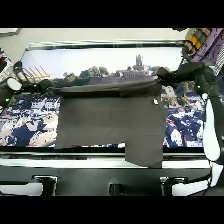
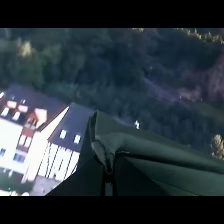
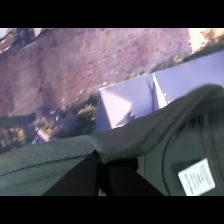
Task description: Fold the clothes and pants, and hang the long-sleeved shirts on hangers.
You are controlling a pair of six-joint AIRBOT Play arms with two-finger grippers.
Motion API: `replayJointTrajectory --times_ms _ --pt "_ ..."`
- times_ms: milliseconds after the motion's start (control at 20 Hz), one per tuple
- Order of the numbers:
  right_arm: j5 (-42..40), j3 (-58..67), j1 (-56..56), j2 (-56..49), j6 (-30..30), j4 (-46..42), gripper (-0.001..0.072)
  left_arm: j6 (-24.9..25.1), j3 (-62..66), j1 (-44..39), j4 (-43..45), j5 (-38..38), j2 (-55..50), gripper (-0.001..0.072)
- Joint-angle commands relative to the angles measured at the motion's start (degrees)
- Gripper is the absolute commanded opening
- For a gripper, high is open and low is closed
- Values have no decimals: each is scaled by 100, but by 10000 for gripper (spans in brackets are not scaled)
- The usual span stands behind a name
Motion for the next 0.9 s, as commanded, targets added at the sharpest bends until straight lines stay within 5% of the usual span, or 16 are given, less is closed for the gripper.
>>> replayJointTrajectory --times_ms 0,350,550,850 --pt "304 -13 17 -302 -129 -55 36 11 302 -92 -33 118 -535 15" --pt "-1711 -7 15 -221 -85 -789 36 -81 299 -92 -28 -1871 -555 15" --pt "-2015 -9 15 -227 -83 -1093 36 -146 293 -155 -28 -2900 -595 15" --pt "-2124 -9 22 -286 -20 -1220 37 -341 -13 -271 -28 -3064 -739 15"
